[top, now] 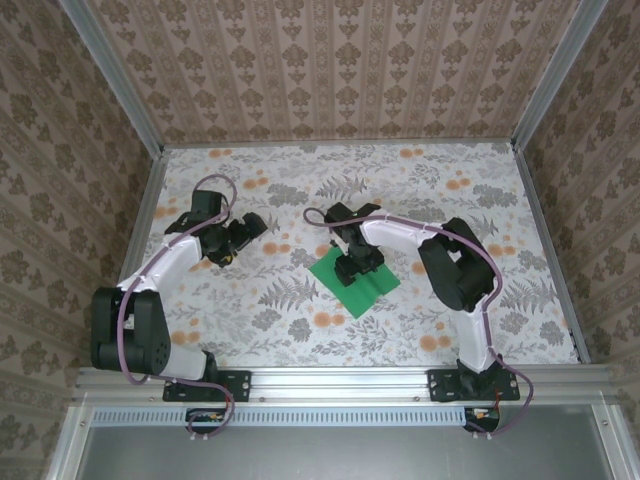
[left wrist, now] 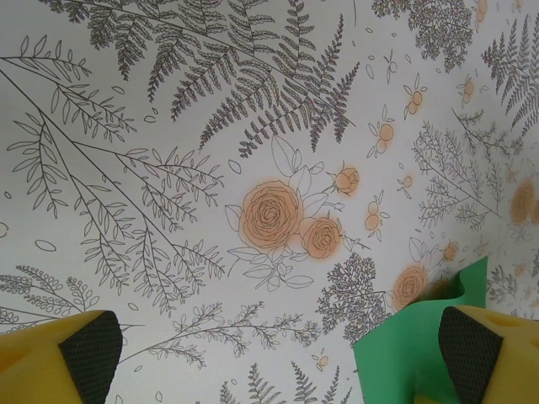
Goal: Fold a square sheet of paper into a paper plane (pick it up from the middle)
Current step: Fold the square sheet of paper in half at the center of the table.
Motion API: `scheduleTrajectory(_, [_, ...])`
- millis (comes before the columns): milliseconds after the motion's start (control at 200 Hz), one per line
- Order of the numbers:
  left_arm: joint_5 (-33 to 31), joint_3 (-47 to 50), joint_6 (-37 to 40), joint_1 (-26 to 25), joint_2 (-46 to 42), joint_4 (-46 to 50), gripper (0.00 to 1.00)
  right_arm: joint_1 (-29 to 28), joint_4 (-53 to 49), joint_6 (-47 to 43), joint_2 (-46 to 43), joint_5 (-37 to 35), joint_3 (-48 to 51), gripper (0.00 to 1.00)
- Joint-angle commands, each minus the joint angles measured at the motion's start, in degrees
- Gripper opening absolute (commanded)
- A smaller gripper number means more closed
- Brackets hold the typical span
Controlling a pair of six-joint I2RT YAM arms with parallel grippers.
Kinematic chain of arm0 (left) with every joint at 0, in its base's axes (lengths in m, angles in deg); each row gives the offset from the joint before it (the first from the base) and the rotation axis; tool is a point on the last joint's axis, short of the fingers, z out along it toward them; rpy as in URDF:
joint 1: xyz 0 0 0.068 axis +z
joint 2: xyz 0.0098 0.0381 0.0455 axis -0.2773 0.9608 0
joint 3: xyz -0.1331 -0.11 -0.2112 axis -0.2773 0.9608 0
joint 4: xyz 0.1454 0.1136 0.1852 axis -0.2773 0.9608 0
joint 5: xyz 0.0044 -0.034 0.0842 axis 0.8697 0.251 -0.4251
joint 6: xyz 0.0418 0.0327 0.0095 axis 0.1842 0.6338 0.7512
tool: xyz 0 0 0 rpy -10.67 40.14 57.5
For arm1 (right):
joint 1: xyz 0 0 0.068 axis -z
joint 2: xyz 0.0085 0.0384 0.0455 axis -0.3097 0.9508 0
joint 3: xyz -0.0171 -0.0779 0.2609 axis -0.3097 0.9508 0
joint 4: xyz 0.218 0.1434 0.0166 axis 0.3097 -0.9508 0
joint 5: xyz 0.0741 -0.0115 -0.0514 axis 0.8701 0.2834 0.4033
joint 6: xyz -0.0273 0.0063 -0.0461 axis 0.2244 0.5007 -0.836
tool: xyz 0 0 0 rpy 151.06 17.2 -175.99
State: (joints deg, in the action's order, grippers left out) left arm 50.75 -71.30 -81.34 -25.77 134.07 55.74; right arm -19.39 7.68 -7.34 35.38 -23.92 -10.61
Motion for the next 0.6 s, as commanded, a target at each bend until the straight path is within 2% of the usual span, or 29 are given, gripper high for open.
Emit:
scheduleTrajectory(0, [1.7,0.0,-0.7,-0.3,0.5,-0.3,0.99,0.2,5.2,3.4,-1.7,11.8,3.4,0.51])
scheduleTrajectory(95, [2.7,0.7,-0.9,-0.8,0.5,-1.6,0.97,0.5,10.9,7.6,-5.6,20.6,5.5,0.42])
scheduleTrajectory(240, [3.7,1.9,-1.8,-2.0,0.0,-4.0,0.95,1.0,21.4,15.0,-10.7,31.7,9.0,0.41])
scheduleTrajectory(365, [4.8,2.7,-2.6,-3.3,-0.1,-6.6,0.95,2.0,29.6,22.1,-12.3,37.7,12.0,0.39])
scheduleTrajectory(460, [4.9,3.3,-3.0,-4.4,-0.4,-7.9,0.94,3.5,35.9,27.1,-11.9,41.1,14.5,0.39])
scheduleTrajectory(600, [5.2,4.7,-4.3,-5.9,-0.5,-11.0,0.94,5.1,36.5,29.2,-10.0,38.2,15.7,0.39])
